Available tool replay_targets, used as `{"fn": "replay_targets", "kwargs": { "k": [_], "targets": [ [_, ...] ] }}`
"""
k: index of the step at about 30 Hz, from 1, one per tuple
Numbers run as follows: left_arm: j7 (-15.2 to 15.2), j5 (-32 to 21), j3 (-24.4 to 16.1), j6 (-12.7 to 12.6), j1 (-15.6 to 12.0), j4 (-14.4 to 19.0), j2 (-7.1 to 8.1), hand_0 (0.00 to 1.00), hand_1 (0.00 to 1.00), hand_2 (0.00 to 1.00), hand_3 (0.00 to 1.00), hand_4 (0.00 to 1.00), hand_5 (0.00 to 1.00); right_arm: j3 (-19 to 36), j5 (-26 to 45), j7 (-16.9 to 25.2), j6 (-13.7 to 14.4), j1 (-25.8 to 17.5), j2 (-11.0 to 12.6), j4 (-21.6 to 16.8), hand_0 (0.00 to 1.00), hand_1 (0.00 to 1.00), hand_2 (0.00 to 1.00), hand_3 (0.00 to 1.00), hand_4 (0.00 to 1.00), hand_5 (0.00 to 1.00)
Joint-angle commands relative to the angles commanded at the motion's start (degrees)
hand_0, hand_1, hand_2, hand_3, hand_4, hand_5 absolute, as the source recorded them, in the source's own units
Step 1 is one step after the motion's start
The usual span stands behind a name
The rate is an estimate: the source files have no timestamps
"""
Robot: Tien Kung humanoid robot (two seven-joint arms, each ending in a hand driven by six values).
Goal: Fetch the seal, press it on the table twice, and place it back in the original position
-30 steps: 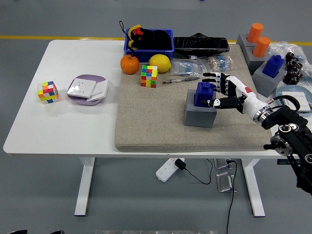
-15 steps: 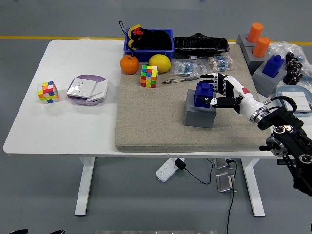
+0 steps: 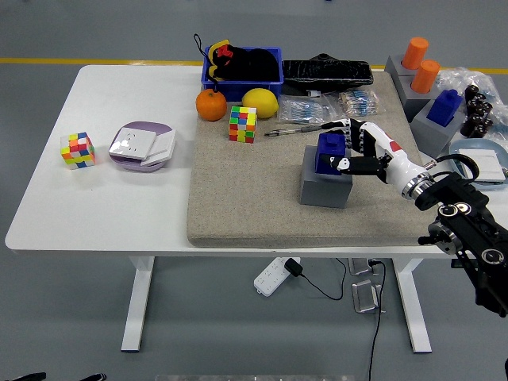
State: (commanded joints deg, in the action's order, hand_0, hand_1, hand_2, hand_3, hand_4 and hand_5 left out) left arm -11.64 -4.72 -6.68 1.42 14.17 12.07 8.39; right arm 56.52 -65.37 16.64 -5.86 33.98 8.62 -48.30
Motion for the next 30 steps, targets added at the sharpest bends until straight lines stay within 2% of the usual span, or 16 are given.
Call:
{"fn": "replay_targets", "kwargs": {
  "k": [1,2,7,8,20,25,30],
  "targets": [
    [0.02,-0.03,0.02,-0.01,-0.01,0.0,0.0,0.814,0.785,0.763,0.8,0.685,0.413,-0.21,0.17,0.34,0.53,0.09,-0.01,-0.01,0.708,0.576,0.59,0.643,0.76,0.002],
    [0.02,-0.05,0.03,-0.01,-0.01,0.0,0.01,0.814,0.785,0.763,0.799,0.685,0.411,-0.37,0.33,0.57,0.87,0.14,0.0,-0.03,0.623,0.478,0.491,0.533,0.668,0.002],
    [0.07,-0.18,0.09,-0.03,0.0,0.0,0.02,0.814,0.785,0.763,0.799,0.685,0.411,-0.84,1.01,1.34,2.2,0.34,0.2,-0.54,0.623,0.478,0.491,0.533,0.668,0.002],
    [0.08,-0.21,0.1,-0.03,0.0,0.0,0.02,0.814,0.785,0.763,0.8,0.685,0.412,-0.82,1.03,1.38,2.35,0.34,0.25,-0.65,0.593,0.46,0.469,0.503,0.665,0.002],
    [0.11,-0.48,0.01,-0.1,-0.05,-0.05,0.12,0.814,0.785,0.763,0.8,0.685,0.413,1.74,0.56,0.78,2.61,0.38,1.76,-4.6,0.592,0.455,0.465,0.499,0.675,0.002],
    [0.23,-0.79,0.2,-0.14,0.07,-0.04,0.21,0.814,0.785,0.763,0.8,0.685,0.413,3.42,0.13,0.75,2.68,0.35,3.12,-5.4,0.592,0.455,0.465,0.499,0.675,0.002],
    [0.48,-1.81,0.6,-0.15,-0.03,-0.09,0.26,0.813,0.785,0.763,0.799,0.685,0.415,5.81,-0.16,0.54,2.76,-0.78,5.52,-5.45,0.591,0.455,0.464,0.499,0.673,0.002]
  ]
}}
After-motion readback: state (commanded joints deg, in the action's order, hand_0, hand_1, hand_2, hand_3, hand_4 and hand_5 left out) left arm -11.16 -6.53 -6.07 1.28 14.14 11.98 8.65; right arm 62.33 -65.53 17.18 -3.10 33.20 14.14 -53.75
